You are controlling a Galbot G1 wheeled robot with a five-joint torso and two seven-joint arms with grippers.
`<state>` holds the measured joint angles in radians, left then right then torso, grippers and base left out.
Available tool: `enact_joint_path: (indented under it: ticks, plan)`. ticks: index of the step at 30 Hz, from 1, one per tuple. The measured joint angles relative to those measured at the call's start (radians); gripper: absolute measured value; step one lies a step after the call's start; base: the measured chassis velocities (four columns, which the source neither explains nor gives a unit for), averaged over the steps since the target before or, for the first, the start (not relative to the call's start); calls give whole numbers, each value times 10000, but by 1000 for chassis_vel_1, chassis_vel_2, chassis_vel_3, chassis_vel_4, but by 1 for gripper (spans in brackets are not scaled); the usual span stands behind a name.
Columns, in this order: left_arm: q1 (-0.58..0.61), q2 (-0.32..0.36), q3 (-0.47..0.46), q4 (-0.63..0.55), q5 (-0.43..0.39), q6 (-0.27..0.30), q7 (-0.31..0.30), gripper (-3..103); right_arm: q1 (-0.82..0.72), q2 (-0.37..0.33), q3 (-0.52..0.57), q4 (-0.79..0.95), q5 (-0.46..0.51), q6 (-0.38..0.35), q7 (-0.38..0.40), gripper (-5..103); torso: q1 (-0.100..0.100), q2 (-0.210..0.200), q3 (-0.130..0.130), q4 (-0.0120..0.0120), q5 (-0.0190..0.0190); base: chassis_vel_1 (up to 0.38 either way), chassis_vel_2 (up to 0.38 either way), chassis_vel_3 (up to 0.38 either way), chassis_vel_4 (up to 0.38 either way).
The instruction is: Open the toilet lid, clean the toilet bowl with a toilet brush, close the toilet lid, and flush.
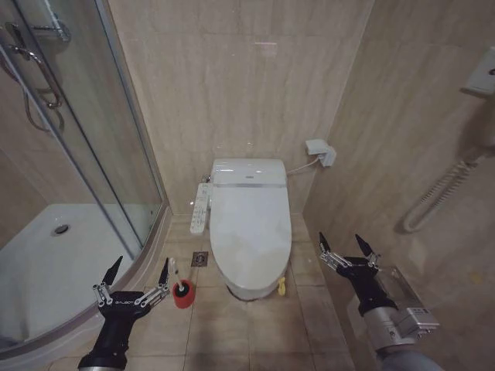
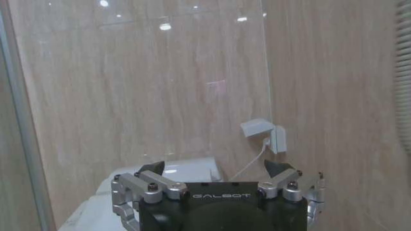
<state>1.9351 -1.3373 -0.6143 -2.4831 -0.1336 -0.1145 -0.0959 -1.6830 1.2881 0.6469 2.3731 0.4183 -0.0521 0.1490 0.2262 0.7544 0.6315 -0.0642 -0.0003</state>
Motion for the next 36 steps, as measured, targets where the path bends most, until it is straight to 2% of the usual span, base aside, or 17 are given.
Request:
enact_joint_path:
  ticks: [12,22,26,36]
  plan:
    - [1,0,0,0,0,0,0,100,8,1,-113,-114,-37,181,-28,100,-1,0,0,3,3,-141,144,139,-148]
    - [0,0,-1,0,0,0,0,100,-514,-81,-246,-1310,-971,1210,-77,100,1,-2,1,2,6,-69,72,69,-60]
    - [1,0,0,0,0,0,0,100,-1466,-93,-393,-1550,-1321,1665,-131,100,-5,1,-2,-1,1,0,0,0,0]
    - [1,0,-1,0,0,0,0,100,-2653,162,-555,-2014,-1951,2674,-381,100,-1,1,-1,1,2,0,0,0,0]
